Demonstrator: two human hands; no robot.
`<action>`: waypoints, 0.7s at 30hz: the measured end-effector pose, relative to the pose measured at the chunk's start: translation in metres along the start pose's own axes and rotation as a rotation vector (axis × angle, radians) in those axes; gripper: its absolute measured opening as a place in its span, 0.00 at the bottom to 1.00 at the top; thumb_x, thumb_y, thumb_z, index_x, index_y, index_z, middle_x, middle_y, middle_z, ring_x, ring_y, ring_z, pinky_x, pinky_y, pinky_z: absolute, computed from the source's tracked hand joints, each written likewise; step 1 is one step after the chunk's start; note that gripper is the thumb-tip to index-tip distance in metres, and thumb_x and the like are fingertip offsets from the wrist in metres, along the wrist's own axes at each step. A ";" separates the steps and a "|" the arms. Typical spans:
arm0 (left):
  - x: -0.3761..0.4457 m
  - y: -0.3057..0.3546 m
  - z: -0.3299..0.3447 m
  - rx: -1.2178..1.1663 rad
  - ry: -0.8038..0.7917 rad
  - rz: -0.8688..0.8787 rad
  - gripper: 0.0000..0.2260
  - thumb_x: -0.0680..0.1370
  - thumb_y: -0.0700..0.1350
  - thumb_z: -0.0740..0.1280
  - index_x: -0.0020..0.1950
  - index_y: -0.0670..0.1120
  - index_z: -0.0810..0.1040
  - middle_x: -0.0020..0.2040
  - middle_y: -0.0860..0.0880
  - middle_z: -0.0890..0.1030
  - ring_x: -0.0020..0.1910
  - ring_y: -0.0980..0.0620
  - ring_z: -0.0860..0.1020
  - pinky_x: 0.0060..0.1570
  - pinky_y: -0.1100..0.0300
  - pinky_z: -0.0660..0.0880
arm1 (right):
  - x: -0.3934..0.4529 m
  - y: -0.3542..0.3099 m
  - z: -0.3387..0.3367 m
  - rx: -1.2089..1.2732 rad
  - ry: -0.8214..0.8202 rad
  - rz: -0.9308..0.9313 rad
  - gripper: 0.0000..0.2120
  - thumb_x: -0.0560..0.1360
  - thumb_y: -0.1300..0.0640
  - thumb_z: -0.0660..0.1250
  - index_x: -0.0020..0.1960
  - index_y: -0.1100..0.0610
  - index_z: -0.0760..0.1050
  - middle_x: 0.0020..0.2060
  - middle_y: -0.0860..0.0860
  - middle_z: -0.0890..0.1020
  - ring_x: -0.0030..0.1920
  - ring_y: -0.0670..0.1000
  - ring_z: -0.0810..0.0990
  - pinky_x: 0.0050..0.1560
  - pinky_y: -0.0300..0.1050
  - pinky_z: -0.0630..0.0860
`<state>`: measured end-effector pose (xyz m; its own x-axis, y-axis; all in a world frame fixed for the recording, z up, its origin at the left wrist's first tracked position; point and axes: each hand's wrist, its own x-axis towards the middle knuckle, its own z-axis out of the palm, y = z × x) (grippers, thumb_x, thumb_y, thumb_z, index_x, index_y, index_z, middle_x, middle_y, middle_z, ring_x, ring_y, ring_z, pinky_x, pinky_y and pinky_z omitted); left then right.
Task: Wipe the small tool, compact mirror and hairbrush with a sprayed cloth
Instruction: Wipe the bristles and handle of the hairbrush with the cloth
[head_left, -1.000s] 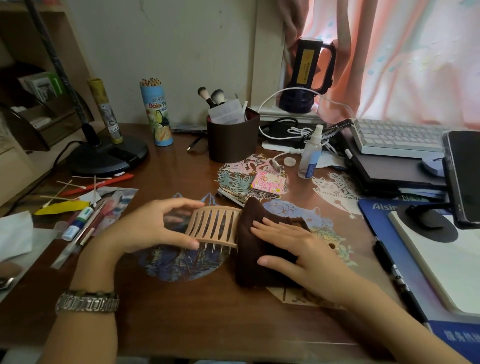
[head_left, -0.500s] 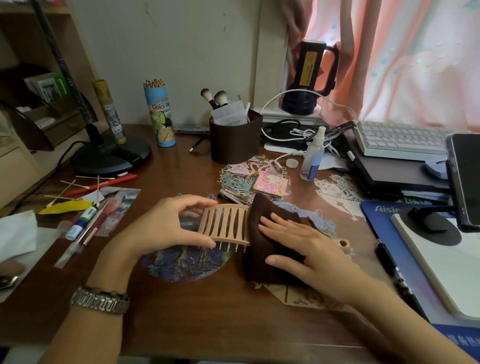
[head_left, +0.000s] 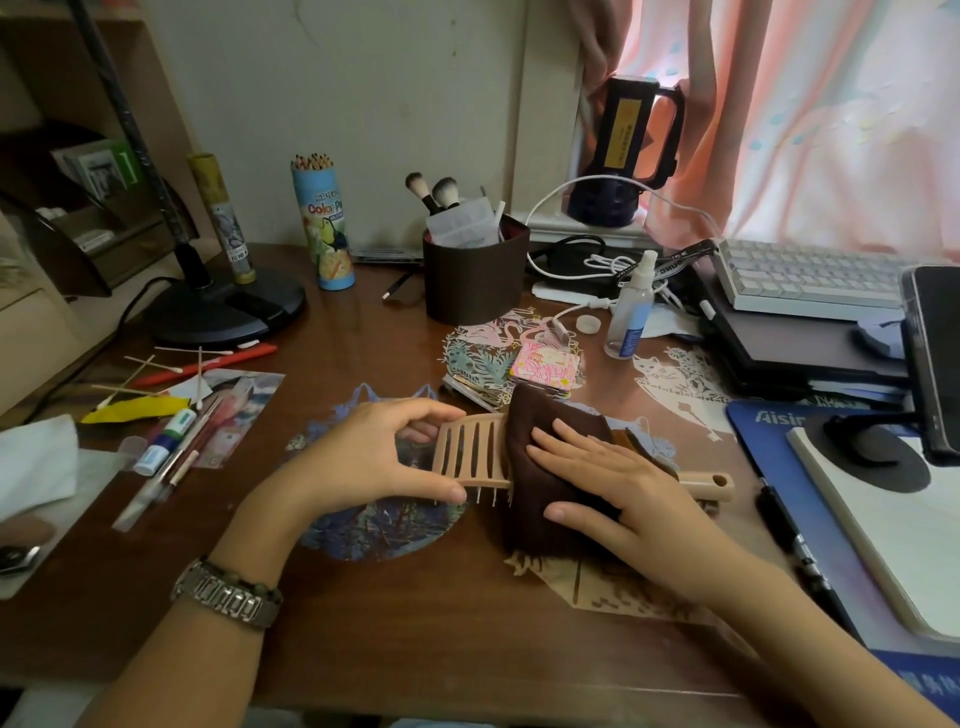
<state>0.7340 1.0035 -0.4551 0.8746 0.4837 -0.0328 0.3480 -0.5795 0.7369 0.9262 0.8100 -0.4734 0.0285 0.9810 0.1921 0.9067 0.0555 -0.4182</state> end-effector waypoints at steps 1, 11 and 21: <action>0.000 -0.001 -0.001 -0.016 -0.011 -0.007 0.32 0.60 0.56 0.79 0.62 0.64 0.71 0.57 0.65 0.75 0.56 0.69 0.74 0.54 0.68 0.72 | -0.001 0.001 0.000 -0.001 -0.001 -0.006 0.24 0.77 0.38 0.56 0.72 0.40 0.59 0.71 0.34 0.60 0.73 0.33 0.51 0.70 0.26 0.44; -0.005 -0.010 -0.015 -0.103 -0.084 -0.081 0.28 0.63 0.48 0.79 0.60 0.60 0.74 0.55 0.59 0.80 0.54 0.66 0.77 0.55 0.68 0.74 | -0.012 0.013 -0.003 -0.008 0.005 -0.035 0.24 0.77 0.38 0.56 0.72 0.39 0.60 0.72 0.35 0.61 0.74 0.36 0.53 0.72 0.38 0.52; -0.001 -0.010 -0.012 -0.107 -0.072 -0.059 0.26 0.63 0.44 0.79 0.57 0.58 0.75 0.52 0.55 0.81 0.53 0.64 0.78 0.56 0.67 0.75 | 0.001 0.007 0.000 -0.063 -0.001 -0.121 0.24 0.78 0.40 0.57 0.73 0.42 0.61 0.73 0.40 0.62 0.75 0.40 0.52 0.74 0.45 0.54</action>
<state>0.7252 1.0164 -0.4549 0.8773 0.4638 -0.1235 0.3646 -0.4765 0.8000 0.9322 0.8115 -0.4759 -0.0836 0.9680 0.2367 0.9279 0.1622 -0.3357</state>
